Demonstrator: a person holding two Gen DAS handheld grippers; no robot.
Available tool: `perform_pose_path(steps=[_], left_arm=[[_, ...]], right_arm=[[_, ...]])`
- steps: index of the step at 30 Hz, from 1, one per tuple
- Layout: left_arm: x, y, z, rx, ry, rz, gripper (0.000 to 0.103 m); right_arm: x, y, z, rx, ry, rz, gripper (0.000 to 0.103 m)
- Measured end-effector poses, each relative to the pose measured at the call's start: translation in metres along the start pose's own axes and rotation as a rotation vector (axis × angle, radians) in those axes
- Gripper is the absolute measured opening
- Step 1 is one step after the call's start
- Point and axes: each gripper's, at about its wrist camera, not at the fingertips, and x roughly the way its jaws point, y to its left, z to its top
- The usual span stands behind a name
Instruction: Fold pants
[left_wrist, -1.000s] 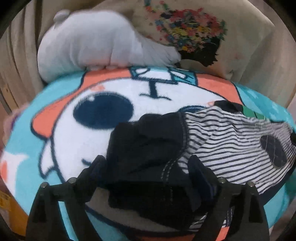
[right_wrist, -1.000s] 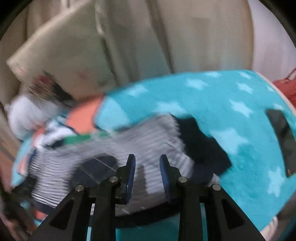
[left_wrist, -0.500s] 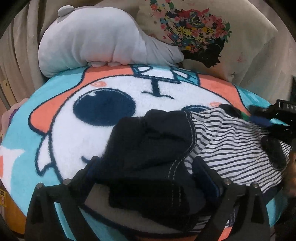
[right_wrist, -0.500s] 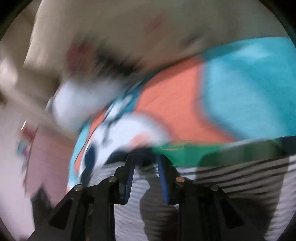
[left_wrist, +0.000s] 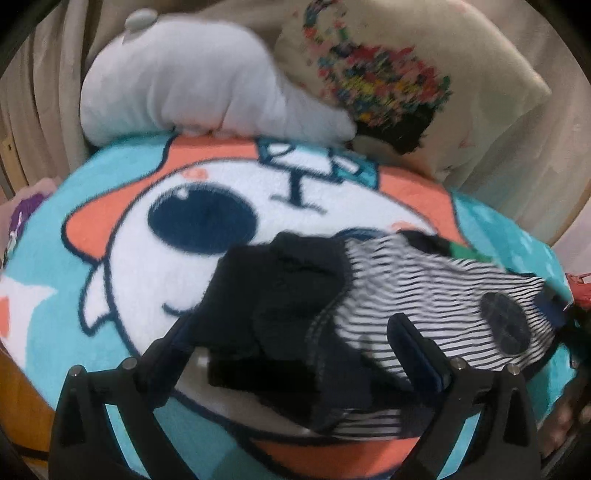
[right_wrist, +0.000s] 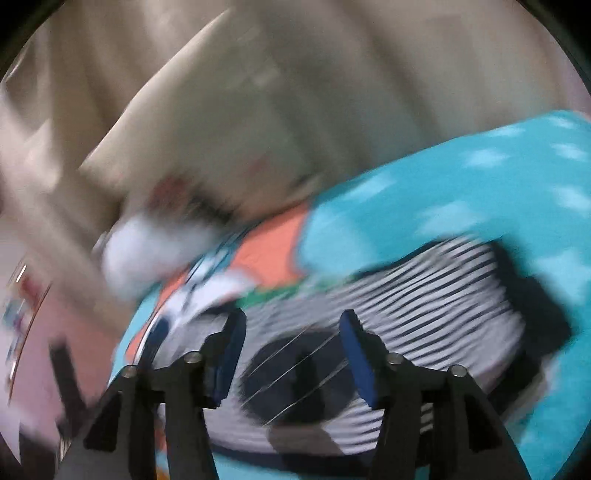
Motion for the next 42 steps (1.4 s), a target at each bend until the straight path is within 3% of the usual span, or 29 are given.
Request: perform_pose_path(steps=[1,3,6,10,12,15,20,24,31,32,33,34,35,36,38,42], left_arm=[[-0.006,-0.007,0.003,0.02,-0.011,-0.003,0.101],[-0.015,-0.021,0.007,0.063,-0.021,-0.007,0.101],[-0.024,-0.043,0.018,0.118,-0.008,-0.057,0.101],[-0.022,-0.084,0.039,0.163,0.043,-0.186,0.101],[-0.013,-0.115,0.05,0.18,0.094,-0.263,0.101],[0.006,-0.174,0.058,0.26,0.153,-0.353,0.101],[0.046,-0.26,0.06,0.379,0.241,-0.418,0.101],[0.077,-0.325,0.056,0.501,0.319,-0.46,0.101],[0.129,-0.372,0.033,0.586,0.442,-0.456,0.101],[0.125,-0.375,0.031,0.606,0.416,-0.456,0.093],[0.123,-0.377,0.029,0.624,0.423,-0.47,0.084],[0.119,-0.378,0.029,0.636,0.415,-0.47,0.055],[0.117,-0.377,0.03,0.633,0.427,-0.471,0.028],[0.116,-0.374,0.033,0.614,0.448,-0.478,0.026],[0.108,-0.361,0.042,0.564,0.415,-0.503,0.021],[0.092,-0.314,0.06,0.435,0.359,-0.513,0.021]], right_arm=[[0.007,0.004,-0.003,-0.033,0.01,-0.035,0.057],[0.007,-0.002,-0.008,-0.077,0.002,-0.189,0.057],[-0.018,-0.039,-0.005,-0.031,-0.074,-0.424,0.053],[-0.073,-0.074,-0.005,0.102,-0.166,-0.333,0.05],[-0.093,-0.075,-0.008,0.095,-0.209,-0.391,0.062],[-0.098,-0.078,-0.009,0.09,-0.214,-0.404,0.063],[-0.092,-0.094,-0.013,0.159,-0.122,-0.313,0.063],[-0.085,-0.093,-0.016,0.123,-0.112,-0.323,0.064],[-0.074,-0.087,-0.014,0.069,-0.141,-0.32,0.069],[-0.071,-0.085,-0.013,0.056,-0.143,-0.307,0.068],[-0.068,-0.083,-0.011,0.051,-0.144,-0.296,0.061],[-0.066,-0.082,-0.01,0.048,-0.146,-0.278,0.051],[-0.064,-0.082,-0.009,0.048,-0.144,-0.263,0.026],[-0.064,-0.081,-0.006,0.05,-0.144,-0.233,0.021],[-0.069,-0.072,-0.002,0.022,-0.175,-0.205,0.018],[-0.069,-0.041,0.005,-0.088,-0.173,-0.149,0.017]])
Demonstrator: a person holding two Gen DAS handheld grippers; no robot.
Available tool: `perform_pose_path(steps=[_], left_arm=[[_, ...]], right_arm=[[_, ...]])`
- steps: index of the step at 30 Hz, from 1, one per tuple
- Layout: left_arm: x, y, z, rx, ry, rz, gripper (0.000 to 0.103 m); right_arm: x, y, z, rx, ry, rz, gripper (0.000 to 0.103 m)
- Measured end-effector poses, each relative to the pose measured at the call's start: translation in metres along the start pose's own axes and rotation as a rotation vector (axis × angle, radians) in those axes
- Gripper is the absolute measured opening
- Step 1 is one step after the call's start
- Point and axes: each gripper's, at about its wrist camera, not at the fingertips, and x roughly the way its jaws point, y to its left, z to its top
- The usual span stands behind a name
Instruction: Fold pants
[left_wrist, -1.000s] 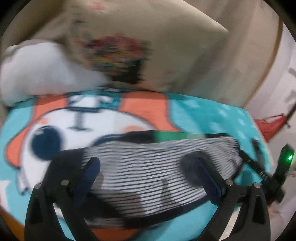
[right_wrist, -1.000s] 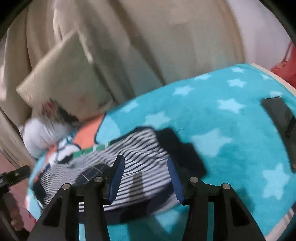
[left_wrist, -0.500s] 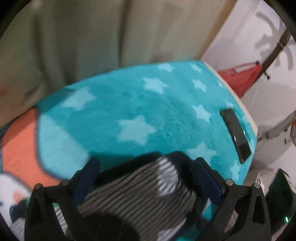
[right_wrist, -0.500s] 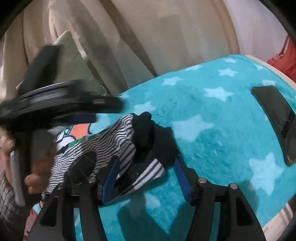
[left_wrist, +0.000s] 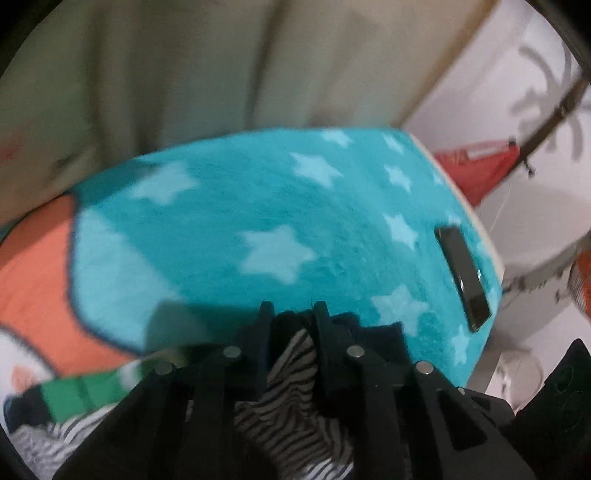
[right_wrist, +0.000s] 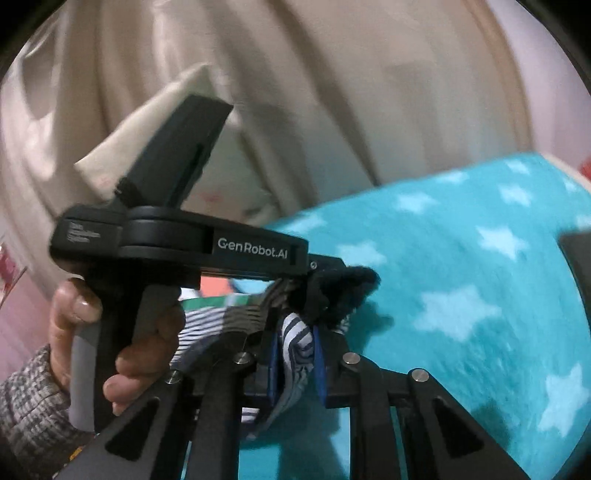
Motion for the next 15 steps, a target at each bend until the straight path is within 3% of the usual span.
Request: perform_pose_path(steps=[4,7,9,12,15], left_arm=[[-0.036,0.046,-0.031,-0.129,-0.079,0.008,0.024],[-0.061,0.083,-0.067,-0.27,-0.118,-0.042,0.035],[-0.084,0.103,-0.096,-0.342,-0.17,-0.041,0.046],[-0.117,0.117,-0.128,-0.391,-0.253,0.012,0.058],[-0.141,0.116,-0.149,-0.364,-0.316,0.122,0.065]], right_arm=[[0.02,0.034,-0.003,-0.088,0.076,0.09,0.019],[0.047,0.059,-0.018,-0.146,0.173,0.159,0.02],[0.062,0.072,-0.03,-0.175,0.245,0.188,0.026],[0.057,0.085,-0.038,-0.239,0.283,0.215,0.028],[0.03,0.082,-0.025,-0.222,0.236,0.226,0.028]])
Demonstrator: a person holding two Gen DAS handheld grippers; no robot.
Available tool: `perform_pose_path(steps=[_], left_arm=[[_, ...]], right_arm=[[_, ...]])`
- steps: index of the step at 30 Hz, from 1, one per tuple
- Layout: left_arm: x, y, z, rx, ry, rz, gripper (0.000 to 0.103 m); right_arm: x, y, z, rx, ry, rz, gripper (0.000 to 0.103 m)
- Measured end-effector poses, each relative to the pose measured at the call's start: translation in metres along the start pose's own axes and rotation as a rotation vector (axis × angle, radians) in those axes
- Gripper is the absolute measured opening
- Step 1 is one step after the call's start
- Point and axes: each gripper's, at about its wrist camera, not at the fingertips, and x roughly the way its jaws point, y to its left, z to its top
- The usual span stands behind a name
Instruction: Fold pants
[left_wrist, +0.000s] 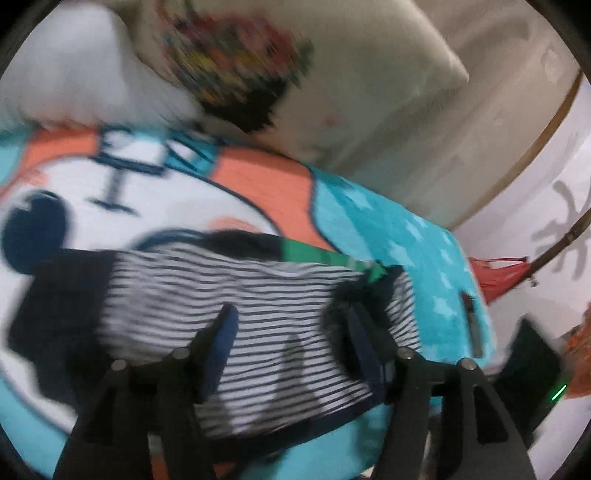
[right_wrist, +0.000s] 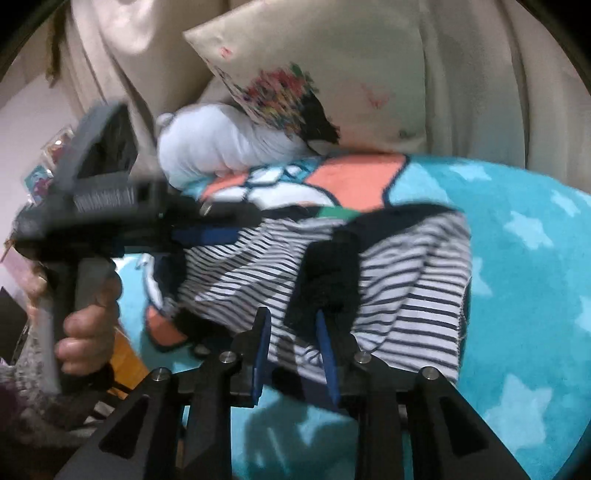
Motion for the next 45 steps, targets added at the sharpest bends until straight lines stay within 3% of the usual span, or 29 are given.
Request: perform_pose_path(steps=[2,5,9,12,14,20,22,23,24,27,32,35,40,45], left_arm=[[-0.015,0.003,-0.005,0.043,-0.058,0.079,0.068],[-0.028,0.013,-0.006,0.068,-0.105,0.136,0.068],[-0.035,0.033,-0.011,0.044,-0.11,0.17,0.07],[-0.041,0.052,-0.015,-0.013,-0.113,0.201,0.073],[-0.048,0.07,-0.019,-0.055,-0.116,0.223,0.073],[-0.055,0.109,-0.027,-0.144,-0.137,0.275,0.077],[-0.044,0.118,-0.03,-0.167,-0.112,0.275,0.08],[-0.04,0.119,-0.032,-0.166,-0.108,0.292,0.081],[-0.037,0.12,-0.034,-0.163,-0.097,0.3,0.081],[-0.046,0.123,-0.033,-0.167,-0.104,0.256,0.081],[-0.081,0.157,-0.031,-0.308,-0.175,0.197,0.082],[-0.096,0.178,-0.034,-0.401,-0.213,0.146,0.083],[-0.113,0.195,-0.043,-0.451,-0.244,0.159,0.083],[-0.125,0.214,-0.053,-0.494,-0.244,0.202,0.083]], right_arm=[[-0.014,-0.009,0.011,0.034,-0.045,-0.041,0.028],[-0.023,-0.019,0.026,0.097,-0.095,-0.126,0.028],[0.009,-0.044,0.039,0.258,-0.058,-0.075,0.028],[0.058,-0.052,0.033,0.333,0.071,-0.018,0.029],[0.061,-0.051,0.029,0.356,0.03,-0.036,0.031],[0.028,-0.018,0.032,0.286,-0.046,-0.072,0.033],[0.028,-0.001,0.025,0.255,-0.044,-0.054,0.048],[0.035,0.005,0.021,0.245,-0.017,-0.047,0.058],[0.051,0.012,0.014,0.227,0.04,-0.048,0.062],[0.062,0.031,0.01,0.139,0.068,-0.128,0.062],[0.061,0.058,0.025,0.077,0.064,-0.063,0.062],[0.077,0.077,0.038,0.045,0.108,-0.025,0.062],[0.117,0.117,0.067,0.015,0.192,0.038,0.062],[0.17,0.168,0.083,-0.131,0.278,0.003,0.062]])
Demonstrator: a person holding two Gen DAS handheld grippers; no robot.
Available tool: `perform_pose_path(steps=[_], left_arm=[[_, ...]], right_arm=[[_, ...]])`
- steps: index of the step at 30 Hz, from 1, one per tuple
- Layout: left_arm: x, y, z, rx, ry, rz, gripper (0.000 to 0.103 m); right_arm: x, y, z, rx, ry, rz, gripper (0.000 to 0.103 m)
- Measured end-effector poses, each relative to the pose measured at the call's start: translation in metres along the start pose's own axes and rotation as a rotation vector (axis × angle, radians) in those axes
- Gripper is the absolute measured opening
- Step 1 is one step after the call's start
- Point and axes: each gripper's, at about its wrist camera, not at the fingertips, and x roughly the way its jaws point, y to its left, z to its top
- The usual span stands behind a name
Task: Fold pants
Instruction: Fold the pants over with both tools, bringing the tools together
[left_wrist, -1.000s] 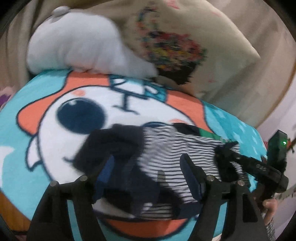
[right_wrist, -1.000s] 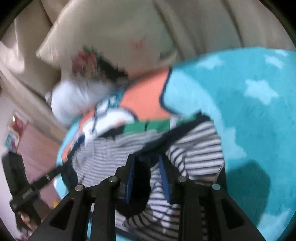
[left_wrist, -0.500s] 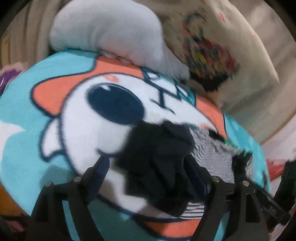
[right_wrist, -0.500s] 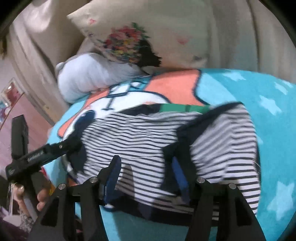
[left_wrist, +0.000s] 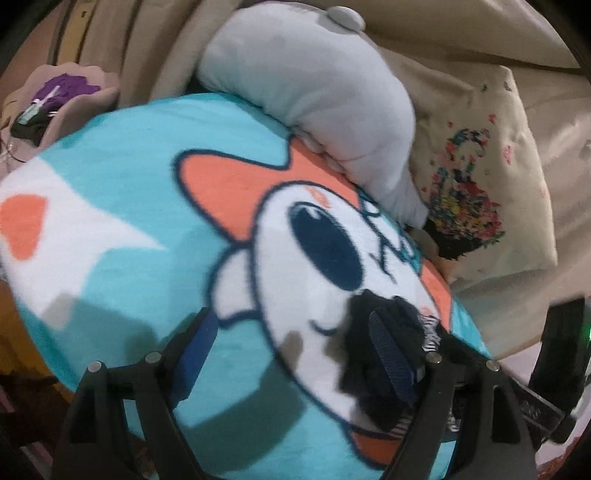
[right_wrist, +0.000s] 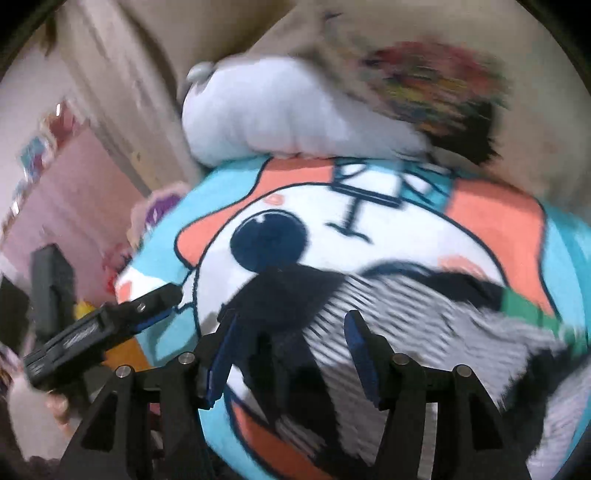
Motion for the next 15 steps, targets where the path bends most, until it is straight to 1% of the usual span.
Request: perform_pose_path(steps=[2,3,4,5,6,8,9,10,11,12,14,15], left_arm=[[-0.004,0.01,0.0,-0.007,-0.008,0.018,0.083],[-0.005,0.013,0.0,-0.007,-0.01,0.025,0.083],[-0.006,0.016,0.0,-0.006,-0.009,0.033,0.083],[-0.006,0.019,-0.001,-0.005,-0.006,0.039,0.083],[-0.007,0.022,-0.002,-0.007,-0.003,0.039,0.083],[-0.008,0.026,-0.004,-0.008,0.002,0.03,0.083],[-0.009,0.026,-0.005,-0.003,-0.001,0.027,0.083],[-0.01,0.025,-0.005,0.004,-0.004,0.028,0.083],[-0.01,0.023,-0.007,0.017,-0.008,0.03,0.083],[-0.01,0.021,-0.008,0.026,-0.007,0.029,0.083],[-0.008,0.013,-0.011,0.047,0.0,0.003,0.083],[-0.007,0.009,-0.013,0.06,0.006,-0.011,0.083]], right_arm=[[0.032,0.016,0.008,-0.034,0.089,-0.034,0.062],[0.049,0.025,0.009,-0.055,0.136,-0.077,0.063],[0.06,0.03,0.008,-0.077,0.163,-0.117,0.065],[0.07,0.036,0.007,-0.11,0.179,-0.158,0.073],[0.076,0.044,0.005,-0.156,0.176,-0.196,0.08],[0.081,0.055,-0.002,-0.222,0.175,-0.255,0.082],[0.081,0.058,-0.004,-0.244,0.166,-0.27,0.08],[0.078,0.058,-0.006,-0.25,0.158,-0.271,0.078],[0.074,0.054,-0.007,-0.239,0.147,-0.275,0.067],[0.069,0.048,-0.006,-0.225,0.138,-0.279,0.05],[0.059,0.037,-0.003,-0.18,0.124,-0.251,0.034],[0.052,0.029,-0.002,-0.144,0.108,-0.206,0.032]])
